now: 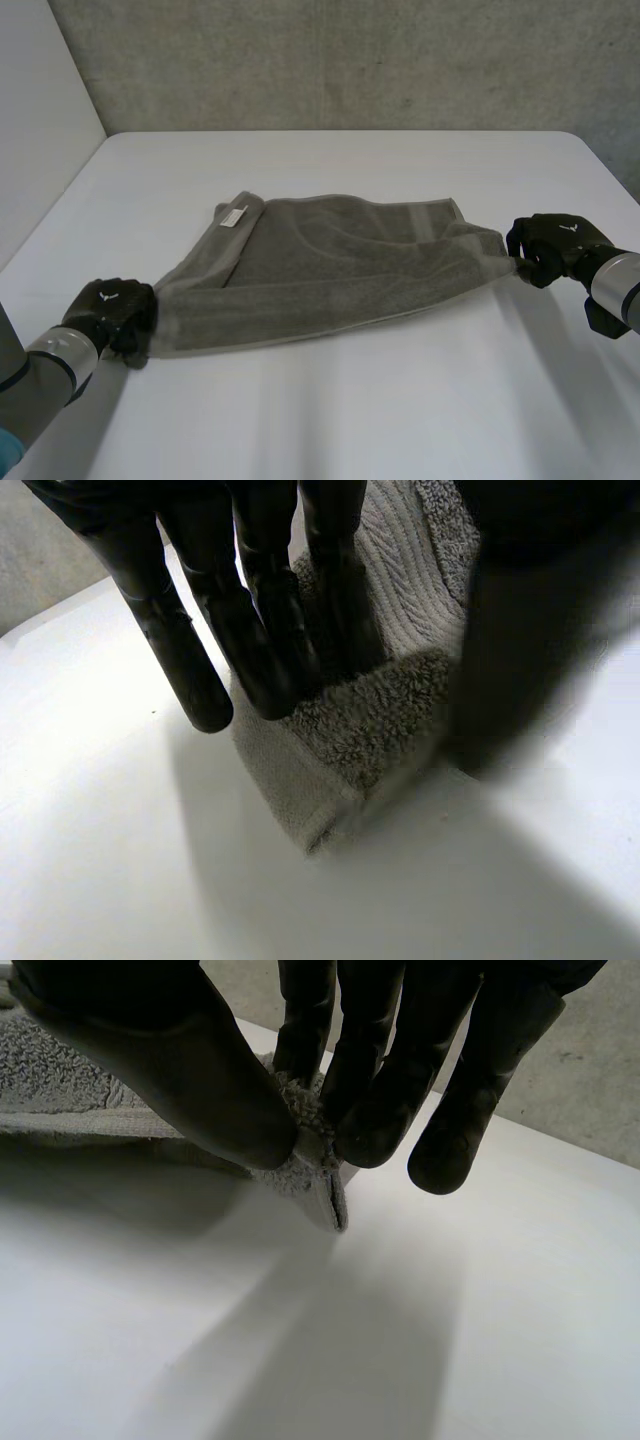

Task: Fold the towel.

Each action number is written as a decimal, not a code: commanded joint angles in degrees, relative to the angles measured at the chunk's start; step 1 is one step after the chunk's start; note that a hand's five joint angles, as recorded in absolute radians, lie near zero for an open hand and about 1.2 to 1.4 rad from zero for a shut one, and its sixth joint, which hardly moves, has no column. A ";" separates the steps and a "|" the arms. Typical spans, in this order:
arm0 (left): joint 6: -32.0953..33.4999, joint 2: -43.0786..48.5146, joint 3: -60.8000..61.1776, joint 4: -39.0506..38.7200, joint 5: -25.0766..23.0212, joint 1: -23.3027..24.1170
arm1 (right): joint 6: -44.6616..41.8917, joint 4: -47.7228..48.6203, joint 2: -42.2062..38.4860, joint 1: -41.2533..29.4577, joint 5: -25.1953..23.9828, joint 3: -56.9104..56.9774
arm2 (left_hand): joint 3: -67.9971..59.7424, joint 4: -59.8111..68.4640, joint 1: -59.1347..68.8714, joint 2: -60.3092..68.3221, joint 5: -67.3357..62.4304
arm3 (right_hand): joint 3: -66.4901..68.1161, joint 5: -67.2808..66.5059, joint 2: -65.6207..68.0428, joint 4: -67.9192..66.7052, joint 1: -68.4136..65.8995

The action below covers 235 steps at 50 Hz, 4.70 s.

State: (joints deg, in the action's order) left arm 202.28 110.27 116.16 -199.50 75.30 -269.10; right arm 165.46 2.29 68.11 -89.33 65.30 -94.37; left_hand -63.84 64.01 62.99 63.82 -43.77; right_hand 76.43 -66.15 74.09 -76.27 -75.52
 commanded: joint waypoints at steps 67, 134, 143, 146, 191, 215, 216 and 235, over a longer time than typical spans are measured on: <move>-12.17 -17.66 -14.97 15.90 -14.39 -6.43 | -28.34 -34.37 9.52 -0.14 -1.15 13.84 | -16.16 15.99 17.01 16.18 -26.23 | 3.57 -3.85 5.91 -3.73 -4.48; -17.95 -25.72 -15.44 6.50 -23.97 -14.34 | -19.56 -25.40 16.36 2.04 -2.97 16.22 | -16.16 15.99 17.01 16.18 -26.23 | 3.57 -3.85 5.91 -3.73 -4.48; -21.05 -10.28 -19.64 6.67 -22.22 -4.70 | -21.31 -26.37 4.42 0.39 -1.86 21.93 | -16.16 15.99 17.01 16.18 -26.23 | 3.57 -3.85 5.91 -3.73 -4.48; -19.39 -4.82 -23.15 7.29 -20.12 -1.78 | -22.10 -25.94 -0.50 -1.80 -0.36 25.27 | -16.16 15.99 17.01 16.18 -26.23 | 3.57 -3.85 5.91 -3.73 -4.48; -11.82 22.98 -51.74 13.00 -4.73 0.34 | -21.93 -15.65 -31.90 -10.16 8.26 50.86 | -16.16 15.99 17.01 16.18 -26.23 | 3.57 -3.85 5.91 -3.73 -4.48; -12.17 10.06 -44.09 14.67 0.37 1.48 | -12.35 -2.56 -12.65 -11.66 9.58 35.39 | 41.85 -42.02 -41.01 -41.83 31.78 | -66.43 66.15 -64.09 66.27 65.52; -12.17 7.62 -41.83 14.50 0.20 1.56 | -10.26 -0.82 -9.17 -11.48 8.88 32.00 | 42.01 -42.19 -41.17 -42.00 31.95 | -66.43 66.15 -64.09 66.27 65.52; -12.08 -14.29 -7.45 -2.11 -5.87 2.18 | -14.63 3.85 2.39 -3.40 3.00 -2.83 | 42.18 -42.36 -41.34 -42.17 32.12 | -63.16 62.89 -60.82 63.00 62.25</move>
State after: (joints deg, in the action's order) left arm 190.18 98.08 103.69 -198.30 70.60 -267.09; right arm 155.48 4.07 72.43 -96.62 71.26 -91.69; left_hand -24.75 24.54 25.01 24.39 -12.42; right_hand 13.82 -3.47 13.35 -14.55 -13.05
